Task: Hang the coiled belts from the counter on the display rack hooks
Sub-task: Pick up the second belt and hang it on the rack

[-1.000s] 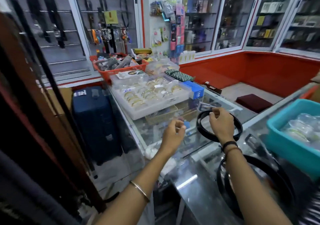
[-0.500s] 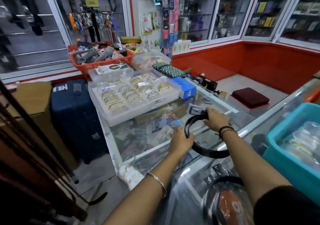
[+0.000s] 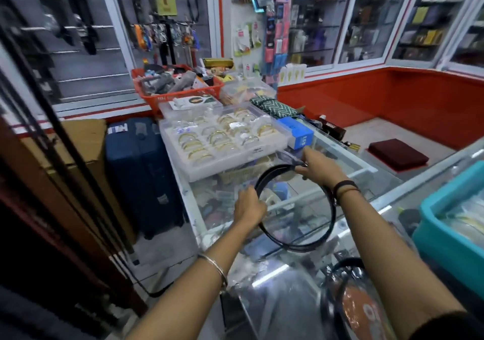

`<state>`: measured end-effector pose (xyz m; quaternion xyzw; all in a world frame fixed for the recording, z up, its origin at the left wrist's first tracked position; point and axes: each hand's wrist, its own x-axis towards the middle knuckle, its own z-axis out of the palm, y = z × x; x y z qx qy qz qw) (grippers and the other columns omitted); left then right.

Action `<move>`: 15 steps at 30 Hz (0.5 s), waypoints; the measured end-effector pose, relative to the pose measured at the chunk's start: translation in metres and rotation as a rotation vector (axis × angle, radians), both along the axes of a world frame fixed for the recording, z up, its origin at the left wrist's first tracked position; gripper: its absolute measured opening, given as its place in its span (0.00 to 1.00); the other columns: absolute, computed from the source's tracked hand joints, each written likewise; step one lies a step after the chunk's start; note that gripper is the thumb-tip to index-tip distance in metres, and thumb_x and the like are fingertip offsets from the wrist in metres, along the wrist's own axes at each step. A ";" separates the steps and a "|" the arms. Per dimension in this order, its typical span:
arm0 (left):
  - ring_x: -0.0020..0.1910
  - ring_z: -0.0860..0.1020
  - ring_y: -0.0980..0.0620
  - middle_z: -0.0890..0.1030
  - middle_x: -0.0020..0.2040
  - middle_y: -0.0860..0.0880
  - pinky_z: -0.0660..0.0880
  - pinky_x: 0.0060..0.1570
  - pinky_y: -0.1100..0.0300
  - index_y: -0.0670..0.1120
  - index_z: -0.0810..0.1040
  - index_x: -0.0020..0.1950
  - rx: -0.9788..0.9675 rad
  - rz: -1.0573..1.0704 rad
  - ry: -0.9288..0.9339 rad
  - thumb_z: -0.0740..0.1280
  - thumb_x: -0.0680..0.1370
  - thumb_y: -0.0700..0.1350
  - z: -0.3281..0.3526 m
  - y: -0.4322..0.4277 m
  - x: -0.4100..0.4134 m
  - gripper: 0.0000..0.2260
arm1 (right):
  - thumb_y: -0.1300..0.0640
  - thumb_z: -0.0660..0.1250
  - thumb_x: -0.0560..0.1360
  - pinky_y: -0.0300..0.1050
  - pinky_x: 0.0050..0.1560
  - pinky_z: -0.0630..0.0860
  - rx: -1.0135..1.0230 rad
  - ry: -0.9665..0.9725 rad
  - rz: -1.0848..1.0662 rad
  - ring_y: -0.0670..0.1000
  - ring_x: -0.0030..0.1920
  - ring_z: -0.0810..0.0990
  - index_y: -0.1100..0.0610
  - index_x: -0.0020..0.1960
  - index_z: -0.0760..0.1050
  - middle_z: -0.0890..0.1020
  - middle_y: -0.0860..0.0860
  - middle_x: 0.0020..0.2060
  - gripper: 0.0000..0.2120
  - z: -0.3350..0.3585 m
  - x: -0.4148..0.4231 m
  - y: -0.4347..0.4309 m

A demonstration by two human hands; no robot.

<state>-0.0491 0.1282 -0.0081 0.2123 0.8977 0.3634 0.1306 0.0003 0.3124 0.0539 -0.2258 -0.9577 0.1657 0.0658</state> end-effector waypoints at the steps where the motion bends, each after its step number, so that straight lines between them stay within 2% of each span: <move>1: 0.54 0.77 0.36 0.77 0.58 0.37 0.75 0.48 0.48 0.39 0.72 0.60 0.015 0.013 0.020 0.62 0.75 0.37 0.005 -0.016 -0.003 0.13 | 0.53 0.65 0.76 0.55 0.42 0.74 -0.028 0.005 0.034 0.61 0.45 0.79 0.59 0.48 0.62 0.79 0.62 0.48 0.13 0.011 -0.002 -0.016; 4: 0.56 0.76 0.36 0.78 0.58 0.37 0.76 0.52 0.46 0.41 0.68 0.63 0.047 0.078 0.071 0.61 0.76 0.38 0.020 -0.068 -0.010 0.16 | 0.57 0.65 0.76 0.55 0.44 0.75 -0.137 0.090 0.129 0.61 0.46 0.79 0.60 0.48 0.60 0.78 0.60 0.44 0.13 0.041 -0.008 -0.072; 7: 0.53 0.77 0.36 0.78 0.55 0.36 0.76 0.50 0.46 0.42 0.68 0.61 0.089 0.166 0.140 0.58 0.76 0.37 0.035 -0.123 -0.017 0.14 | 0.59 0.67 0.75 0.49 0.37 0.67 -0.272 0.285 0.235 0.55 0.41 0.72 0.60 0.48 0.59 0.71 0.52 0.37 0.15 0.066 -0.013 -0.136; 9: 0.54 0.77 0.35 0.78 0.56 0.36 0.76 0.52 0.45 0.43 0.67 0.62 0.134 0.219 0.172 0.59 0.76 0.37 0.045 -0.155 -0.018 0.14 | 0.60 0.68 0.75 0.46 0.35 0.64 -0.348 0.408 0.295 0.54 0.40 0.69 0.59 0.48 0.58 0.69 0.51 0.37 0.16 0.080 -0.015 -0.180; 12: 0.60 0.75 0.37 0.76 0.61 0.37 0.73 0.55 0.50 0.41 0.65 0.67 0.240 0.271 0.255 0.58 0.80 0.41 0.061 -0.205 -0.019 0.16 | 0.59 0.68 0.75 0.43 0.37 0.67 -0.422 0.582 0.376 0.53 0.42 0.69 0.58 0.49 0.59 0.70 0.52 0.43 0.16 0.097 -0.018 -0.249; 14: 0.68 0.70 0.40 0.72 0.67 0.40 0.69 0.64 0.52 0.41 0.63 0.70 0.392 0.239 0.320 0.56 0.81 0.46 0.079 -0.234 -0.018 0.19 | 0.56 0.69 0.75 0.45 0.41 0.69 -0.474 0.687 0.395 0.52 0.45 0.71 0.57 0.50 0.60 0.69 0.49 0.44 0.16 0.107 -0.016 -0.290; 15: 0.72 0.66 0.43 0.68 0.71 0.42 0.64 0.69 0.55 0.42 0.61 0.72 0.477 0.250 0.346 0.56 0.82 0.46 0.093 -0.249 -0.018 0.20 | 0.55 0.69 0.75 0.45 0.44 0.69 -0.493 0.731 0.407 0.52 0.46 0.71 0.56 0.50 0.60 0.69 0.48 0.43 0.16 0.112 -0.014 -0.311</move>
